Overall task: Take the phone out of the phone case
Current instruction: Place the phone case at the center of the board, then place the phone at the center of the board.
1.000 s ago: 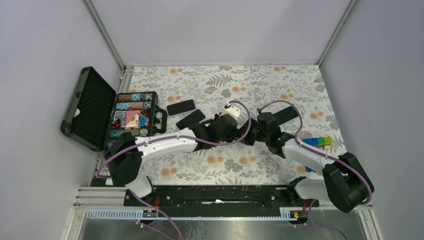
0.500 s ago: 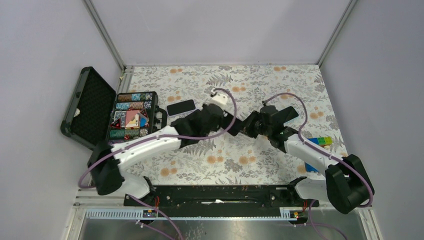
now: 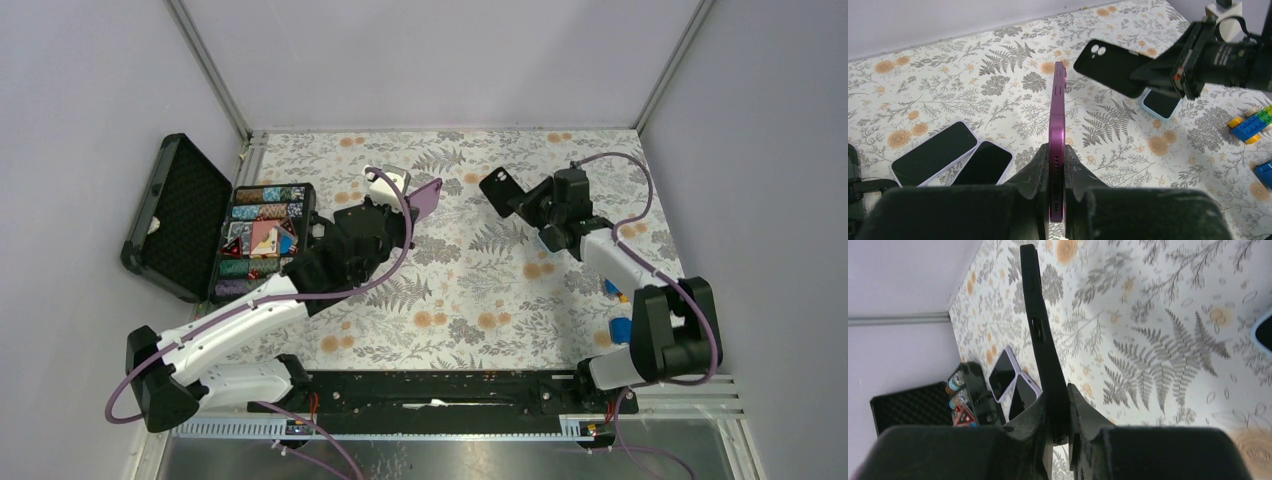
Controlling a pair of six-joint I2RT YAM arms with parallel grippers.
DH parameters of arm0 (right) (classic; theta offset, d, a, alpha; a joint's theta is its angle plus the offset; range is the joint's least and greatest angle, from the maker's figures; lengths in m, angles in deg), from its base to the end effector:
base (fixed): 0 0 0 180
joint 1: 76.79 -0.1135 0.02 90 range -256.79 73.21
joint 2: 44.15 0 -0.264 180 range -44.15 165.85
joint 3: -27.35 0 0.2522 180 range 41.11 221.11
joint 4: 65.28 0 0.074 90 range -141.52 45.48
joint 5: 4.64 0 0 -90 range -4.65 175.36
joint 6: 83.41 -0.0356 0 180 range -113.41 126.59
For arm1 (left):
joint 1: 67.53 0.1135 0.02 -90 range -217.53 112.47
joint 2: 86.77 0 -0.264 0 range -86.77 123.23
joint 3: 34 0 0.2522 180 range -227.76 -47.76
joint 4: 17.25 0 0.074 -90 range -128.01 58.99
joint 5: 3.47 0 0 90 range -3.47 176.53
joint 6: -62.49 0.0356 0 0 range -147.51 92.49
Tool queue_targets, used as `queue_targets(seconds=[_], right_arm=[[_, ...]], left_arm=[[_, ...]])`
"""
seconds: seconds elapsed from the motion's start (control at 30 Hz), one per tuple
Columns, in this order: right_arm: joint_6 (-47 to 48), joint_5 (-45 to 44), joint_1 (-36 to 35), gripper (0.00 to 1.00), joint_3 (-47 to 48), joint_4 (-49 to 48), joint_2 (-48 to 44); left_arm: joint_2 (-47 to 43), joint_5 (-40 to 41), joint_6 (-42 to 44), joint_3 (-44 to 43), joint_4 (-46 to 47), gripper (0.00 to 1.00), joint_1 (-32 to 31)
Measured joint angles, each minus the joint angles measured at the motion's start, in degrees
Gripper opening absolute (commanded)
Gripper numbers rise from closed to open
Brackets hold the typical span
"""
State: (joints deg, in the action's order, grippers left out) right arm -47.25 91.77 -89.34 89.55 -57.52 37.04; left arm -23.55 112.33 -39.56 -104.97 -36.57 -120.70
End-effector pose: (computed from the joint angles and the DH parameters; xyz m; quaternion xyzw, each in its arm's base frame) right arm 0.3073 0.0725 0.2431 0.2723 0.8059 0.3265 0.4120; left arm 0.1652 -0.1947 0.3619 0.1331 0.7567 -0.1864 0.6123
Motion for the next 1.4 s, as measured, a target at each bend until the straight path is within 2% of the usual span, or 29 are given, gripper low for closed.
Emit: queue_targets(seconds=[0.33,0.43,0.53,0.67,0.83,1.0,1.13,1.4], right_arm=[[-4.8,2.4,7.2,0.02,6.3,-4.1,16.0],[-6.1,3.0,7.3,0.16,7.9,-3.9,20.7],[-6.8,4.0,7.4,0.43,9.9,-3.6,24.2],[-6.6,5.1,7.4,0.69,10.5,-3.3,25.0],[-5.6,6.6,8.2,0.79,10.1,-2.4,24.2],[-3.7,7.7,9.6,0.82,5.7,-2.0,18.3],[-1.9,7.8,10.2,0.82,1.6,-1.2,11.7],[1.5,8.3,11.2,0.79,-3.8,2.7,-2.7]], left_arm=[[0.8,-1.8,-0.5,0.6,0.1,0.0,0.2],[1.6,-2.2,-0.3,0.6,0.0,0.0,0.3],[3.0,-4.9,0.7,0.6,-1.0,0.0,0.7],[5.5,-8.1,2.3,0.2,-3.6,0.0,1.0],[7.9,-9.1,4.9,-0.8,-5.4,0.0,1.1],[11.6,-9.0,10.4,-3.7,-4.9,0.0,1.3],[17.0,-8.9,18.0,-6.9,-3.4,0.0,1.3],[39.4,-4.9,38.5,-22.4,-5.5,0.0,1.4]])
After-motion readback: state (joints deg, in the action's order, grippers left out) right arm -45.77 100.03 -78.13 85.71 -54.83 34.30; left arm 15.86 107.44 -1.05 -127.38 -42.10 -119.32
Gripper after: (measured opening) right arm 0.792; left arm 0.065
